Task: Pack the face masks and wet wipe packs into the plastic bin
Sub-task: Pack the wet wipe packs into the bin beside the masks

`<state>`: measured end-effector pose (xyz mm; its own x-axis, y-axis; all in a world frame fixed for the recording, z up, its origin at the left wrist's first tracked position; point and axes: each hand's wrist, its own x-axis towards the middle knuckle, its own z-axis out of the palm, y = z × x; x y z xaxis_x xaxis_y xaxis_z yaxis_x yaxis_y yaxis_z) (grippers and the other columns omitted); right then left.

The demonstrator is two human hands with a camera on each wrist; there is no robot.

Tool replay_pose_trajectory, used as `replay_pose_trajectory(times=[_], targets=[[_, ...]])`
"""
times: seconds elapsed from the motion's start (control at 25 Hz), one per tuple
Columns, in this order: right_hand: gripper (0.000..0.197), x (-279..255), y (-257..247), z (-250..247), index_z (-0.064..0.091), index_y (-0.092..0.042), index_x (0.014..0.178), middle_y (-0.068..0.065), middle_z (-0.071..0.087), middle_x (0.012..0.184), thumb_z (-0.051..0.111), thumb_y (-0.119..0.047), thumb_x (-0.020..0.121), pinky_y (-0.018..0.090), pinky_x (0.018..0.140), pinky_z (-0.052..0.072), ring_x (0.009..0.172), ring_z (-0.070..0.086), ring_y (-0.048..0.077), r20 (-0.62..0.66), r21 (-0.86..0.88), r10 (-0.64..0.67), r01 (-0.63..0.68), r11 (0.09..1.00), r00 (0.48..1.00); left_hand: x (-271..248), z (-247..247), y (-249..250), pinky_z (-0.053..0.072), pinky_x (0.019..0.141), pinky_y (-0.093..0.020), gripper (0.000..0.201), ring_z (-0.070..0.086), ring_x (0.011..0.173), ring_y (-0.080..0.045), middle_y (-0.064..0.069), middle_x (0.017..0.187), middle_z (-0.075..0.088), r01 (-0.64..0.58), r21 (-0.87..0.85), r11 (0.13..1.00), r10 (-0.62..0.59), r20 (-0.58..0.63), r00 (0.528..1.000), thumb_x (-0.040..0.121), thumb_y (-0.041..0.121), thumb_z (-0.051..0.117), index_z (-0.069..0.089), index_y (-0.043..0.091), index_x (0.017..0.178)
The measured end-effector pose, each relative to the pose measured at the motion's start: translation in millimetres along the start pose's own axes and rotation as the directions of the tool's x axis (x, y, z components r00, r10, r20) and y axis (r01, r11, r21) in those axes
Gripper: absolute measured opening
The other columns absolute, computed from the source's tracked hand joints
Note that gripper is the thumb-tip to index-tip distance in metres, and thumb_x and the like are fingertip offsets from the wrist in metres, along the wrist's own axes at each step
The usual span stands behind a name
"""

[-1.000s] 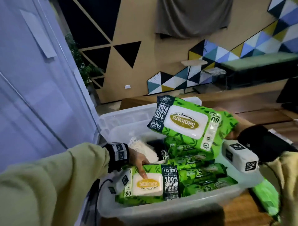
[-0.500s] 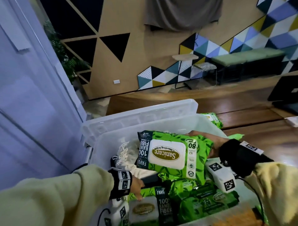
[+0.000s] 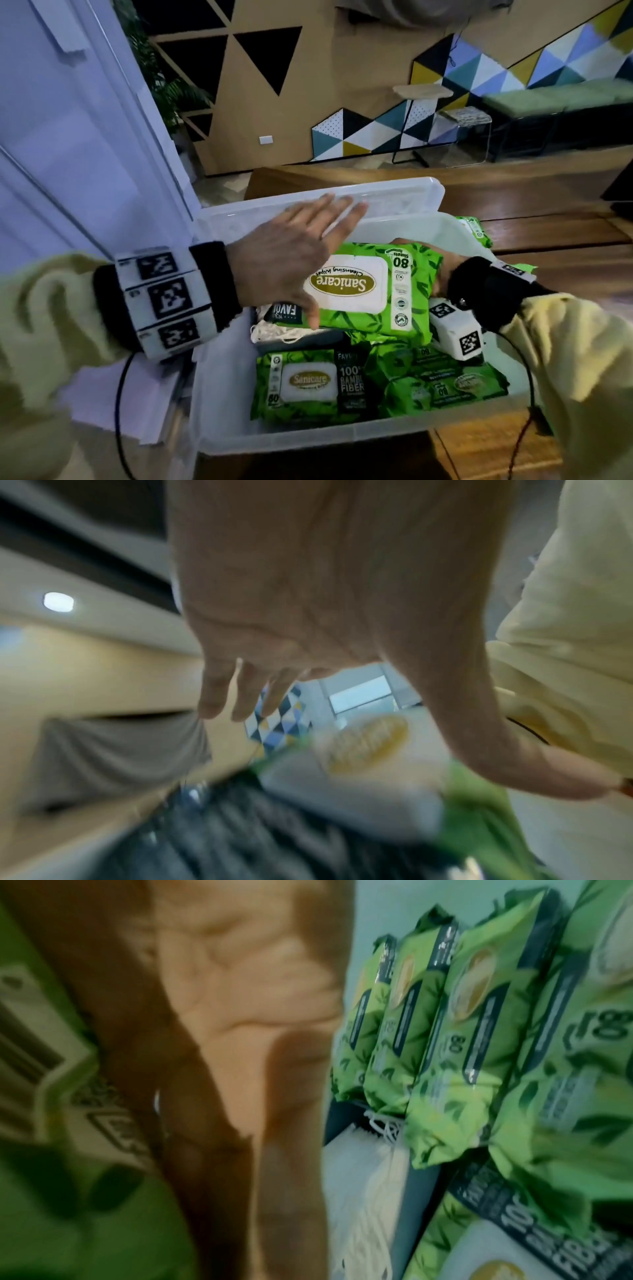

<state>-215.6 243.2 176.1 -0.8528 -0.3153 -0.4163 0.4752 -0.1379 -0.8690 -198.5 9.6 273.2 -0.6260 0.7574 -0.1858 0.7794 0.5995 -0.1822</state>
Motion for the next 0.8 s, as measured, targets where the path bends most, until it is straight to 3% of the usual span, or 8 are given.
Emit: replay_pose_trajectory(times=[0.08,0.12,0.2,0.28,0.4,0.48,0.56,0.8], targets=[[0.060,0.6,2.0,12.6,0.071,-0.019,0.053,-0.001,0.065,0.056,0.092,-0.044,0.002,0.028,0.068,0.046,0.053,0.061,0.014,0.072,-0.063,-0.001,0.005,0.998,0.997,7.6,11.4,8.1,0.019,0.118,-0.038,0.149,0.016,0.142,-0.028,-0.014,0.157,0.005,-0.027,-0.097,0.995,0.037,0.109,0.993,0.052,0.067,0.074,-0.038,0.011,0.135],[0.049,-4.5,1.4,22.3,0.069,-0.016,0.046,-0.002,0.065,0.052,0.093,-0.045,0.016,0.027,0.063,0.046,0.048,0.060,0.012,0.094,-0.088,0.041,-0.033,0.996,0.995,9.4,18.9,10.1,0.028,0.113,-0.037,0.149,0.031,0.133,-0.027,-0.014,0.151,0.019,-0.019,-0.111,0.994,0.033,0.127,0.991,0.054,0.067,0.075,-0.034,0.009,0.139],[0.038,-5.3,4.6,23.7,0.065,-0.012,0.049,0.001,0.063,0.048,0.074,-0.040,0.073,0.021,0.049,0.049,0.042,0.059,0.013,0.063,-0.084,0.115,-0.109,0.990,0.991,6.8,26.6,15.0,0.040,0.101,-0.033,0.143,0.042,0.116,-0.021,-0.009,0.138,0.034,-0.019,-0.099,0.995,0.029,0.095,0.995,0.056,0.066,0.075,-0.020,0.009,0.146],[0.037,-8.3,1.2,13.3,0.063,-0.010,0.074,0.006,0.066,0.058,0.044,-0.035,0.095,0.022,0.046,0.054,0.046,0.063,0.014,0.042,-0.140,0.203,-0.196,0.971,0.978,3.5,36.5,18.7,0.042,0.096,-0.031,0.133,0.045,0.113,-0.019,-0.005,0.133,0.038,0.013,-0.180,0.984,0.008,0.117,0.993,0.056,0.059,0.079,-0.003,0.010,0.148],[0.036,-27.4,-16.7,-19.4,0.056,-0.001,0.095,0.019,0.066,0.077,0.033,-0.028,0.100,0.031,0.056,0.058,0.062,0.069,0.026,-0.001,-0.241,0.138,-0.134,0.961,0.990,2.2,52.0,18.5,0.045,0.095,-0.032,0.120,0.050,0.108,-0.017,-0.005,0.131,0.045,0.107,-0.335,0.936,-0.002,0.299,0.954,0.056,0.051,0.083,0.012,0.010,0.144],[0.035,-48.0,-32.8,-58.3,0.057,0.004,0.095,0.022,0.070,0.083,0.032,-0.018,0.100,0.025,0.053,0.056,0.063,0.069,0.025,-0.076,-0.274,0.020,-0.040,0.961,0.997,4.9,63.1,16.5,0.038,0.095,-0.020,0.115,0.046,0.107,-0.012,-0.007,0.133,0.044,0.153,-0.351,0.924,0.004,0.408,0.913,0.061,0.045,0.084,0.011,0.008,0.143],[0.030,-64.3,-41.6,-105.4,0.057,0.004,0.095,0.017,0.071,0.077,0.032,-0.012,0.099,0.019,0.047,0.051,0.055,0.065,0.017,-0.199,-0.268,-0.109,0.053,0.962,0.974,12.2,73.6,17.7,0.028,0.091,-0.013,0.115,0.038,0.108,-0.010,-0.009,0.139,0.038,0.195,-0.344,0.918,0.001,0.495,0.869,0.066,0.041,0.082,0.006,0.006,0.144],[0.025,-22.0,-13.2,-223.8,0.057,0.004,0.088,0.008,0.065,0.046,0.034,0.000,0.097,0.014,0.036,0.045,0.036,0.058,0.009,-0.536,-0.133,-0.128,0.066,0.989,0.835,40.3,108.5,22.8,0.032,0.110,-0.033,0.117,0.035,0.130,-0.028,-0.016,0.147,0.023,0.196,-0.198,0.960,-0.021,0.650,0.759,0.067,0.048,0.079,0.004,0.003,0.145]])
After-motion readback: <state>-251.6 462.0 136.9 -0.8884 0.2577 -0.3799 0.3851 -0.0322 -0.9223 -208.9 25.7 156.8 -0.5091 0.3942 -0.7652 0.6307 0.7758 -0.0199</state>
